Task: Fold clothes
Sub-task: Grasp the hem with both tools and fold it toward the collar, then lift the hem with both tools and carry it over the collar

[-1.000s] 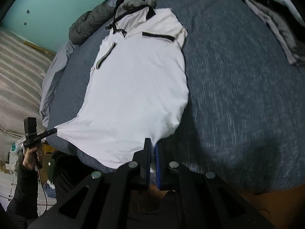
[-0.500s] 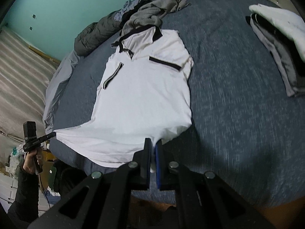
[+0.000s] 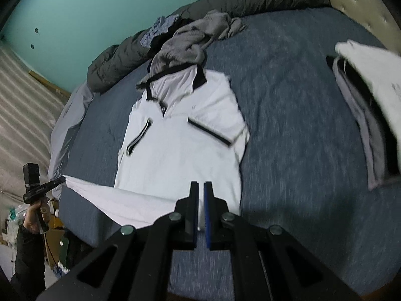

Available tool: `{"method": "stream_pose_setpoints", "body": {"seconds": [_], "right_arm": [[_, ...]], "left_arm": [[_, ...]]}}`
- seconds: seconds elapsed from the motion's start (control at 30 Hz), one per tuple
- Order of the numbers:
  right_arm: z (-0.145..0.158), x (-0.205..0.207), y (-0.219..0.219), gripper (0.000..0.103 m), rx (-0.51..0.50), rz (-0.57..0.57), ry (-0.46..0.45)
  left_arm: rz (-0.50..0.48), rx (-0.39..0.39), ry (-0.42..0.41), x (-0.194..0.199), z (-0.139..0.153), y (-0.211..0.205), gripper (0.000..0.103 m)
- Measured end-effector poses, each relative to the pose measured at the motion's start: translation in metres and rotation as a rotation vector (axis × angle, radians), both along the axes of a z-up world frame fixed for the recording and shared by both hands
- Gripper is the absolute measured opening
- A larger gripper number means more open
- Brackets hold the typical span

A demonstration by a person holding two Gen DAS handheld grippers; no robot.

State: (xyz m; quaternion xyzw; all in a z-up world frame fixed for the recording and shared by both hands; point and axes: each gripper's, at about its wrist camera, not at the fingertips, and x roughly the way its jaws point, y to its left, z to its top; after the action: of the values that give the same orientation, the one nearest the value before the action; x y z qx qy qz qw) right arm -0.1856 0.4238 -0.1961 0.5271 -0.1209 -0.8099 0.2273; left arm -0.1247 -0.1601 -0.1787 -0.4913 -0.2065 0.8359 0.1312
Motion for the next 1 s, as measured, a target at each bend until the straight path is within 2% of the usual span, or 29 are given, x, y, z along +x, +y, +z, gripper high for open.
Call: {"method": "stream_pose_setpoints", "body": {"seconds": [0.2, 0.27, 0.43, 0.5, 0.53, 0.57, 0.67, 0.9, 1.0], "right_arm": [[-0.001, -0.047, -0.015, 0.002, 0.025, 0.015, 0.017], [-0.022, -0.053, -0.025, 0.002, 0.007, 0.075, -0.022], [-0.095, -0.056, -0.032, 0.008, 0.055, 0.052, -0.175], [-0.12, -0.055, -0.035, 0.02, 0.052, 0.044, -0.215], [-0.13, -0.054, -0.037, 0.037, 0.049, 0.039, -0.227], [-0.14, -0.053, -0.038, 0.045, 0.047, 0.035, -0.24], [-0.165, -0.053, -0.045, 0.045, 0.032, 0.024, -0.257], [-0.181, -0.063, -0.063, 0.045, 0.082, 0.047, -0.232], [-0.184, -0.062, -0.068, 0.033, 0.087, 0.068, -0.226]], "left_arm": [[0.013, -0.002, -0.013, -0.056, -0.008, -0.008, 0.008], [0.013, -0.001, -0.022, -0.068, -0.018, -0.006, 0.008], [0.01, 0.016, -0.053, -0.082, -0.045, -0.003, 0.008], [0.005, 0.016, -0.064, -0.082, -0.052, 0.0, 0.008], [0.001, 0.016, -0.069, -0.081, -0.056, 0.001, 0.008], [-0.002, 0.016, -0.074, -0.081, -0.059, 0.001, 0.008], [-0.006, 0.015, -0.086, -0.08, -0.067, 0.002, 0.008], [-0.006, 0.018, -0.096, -0.079, -0.076, 0.002, 0.008], [-0.008, 0.017, -0.096, -0.079, -0.077, 0.002, 0.008]]}}
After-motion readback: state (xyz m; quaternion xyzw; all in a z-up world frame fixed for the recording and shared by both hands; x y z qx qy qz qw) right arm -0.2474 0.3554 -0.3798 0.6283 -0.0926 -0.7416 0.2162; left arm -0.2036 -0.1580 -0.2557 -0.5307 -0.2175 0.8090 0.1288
